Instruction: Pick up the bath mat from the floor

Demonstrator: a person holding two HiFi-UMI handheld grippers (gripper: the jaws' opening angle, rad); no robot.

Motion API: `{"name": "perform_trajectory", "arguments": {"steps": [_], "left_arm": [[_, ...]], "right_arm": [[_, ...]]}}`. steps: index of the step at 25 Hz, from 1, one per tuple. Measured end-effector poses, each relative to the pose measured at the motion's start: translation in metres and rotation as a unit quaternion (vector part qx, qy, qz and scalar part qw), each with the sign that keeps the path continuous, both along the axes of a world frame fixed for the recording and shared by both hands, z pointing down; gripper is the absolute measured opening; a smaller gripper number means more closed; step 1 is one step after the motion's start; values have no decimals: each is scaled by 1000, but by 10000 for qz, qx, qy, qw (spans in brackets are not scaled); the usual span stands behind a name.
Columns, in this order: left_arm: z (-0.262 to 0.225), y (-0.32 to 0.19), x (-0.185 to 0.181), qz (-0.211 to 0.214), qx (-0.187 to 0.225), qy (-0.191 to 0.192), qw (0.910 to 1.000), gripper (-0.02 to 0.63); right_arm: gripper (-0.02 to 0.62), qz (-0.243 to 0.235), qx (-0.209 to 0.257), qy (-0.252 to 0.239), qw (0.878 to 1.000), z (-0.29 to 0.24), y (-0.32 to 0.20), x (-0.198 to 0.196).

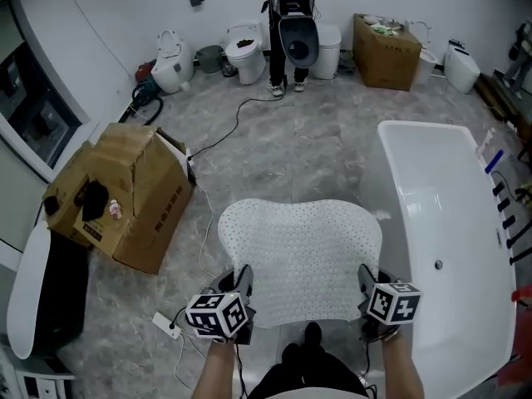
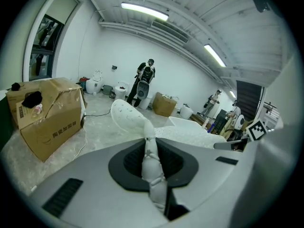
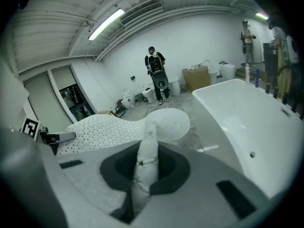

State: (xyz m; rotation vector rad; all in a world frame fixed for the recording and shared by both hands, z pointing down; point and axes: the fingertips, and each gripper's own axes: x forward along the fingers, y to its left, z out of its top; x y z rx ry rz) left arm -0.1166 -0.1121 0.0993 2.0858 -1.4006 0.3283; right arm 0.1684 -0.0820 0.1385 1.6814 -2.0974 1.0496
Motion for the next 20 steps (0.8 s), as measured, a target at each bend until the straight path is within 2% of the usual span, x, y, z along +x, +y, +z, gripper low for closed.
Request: {"name": "perform_trajectory", "arguments": {"steps": [10, 20], "left_arm": [[-31, -3, 0, -148, 339, 53, 9993, 17], [-49, -3, 3, -217, 539, 99, 9983, 17]], "right_arm": [[23, -105, 536, 140, 9984, -36, -7, 0], [21, -152, 707, 160, 9973, -52, -10, 2]]}}
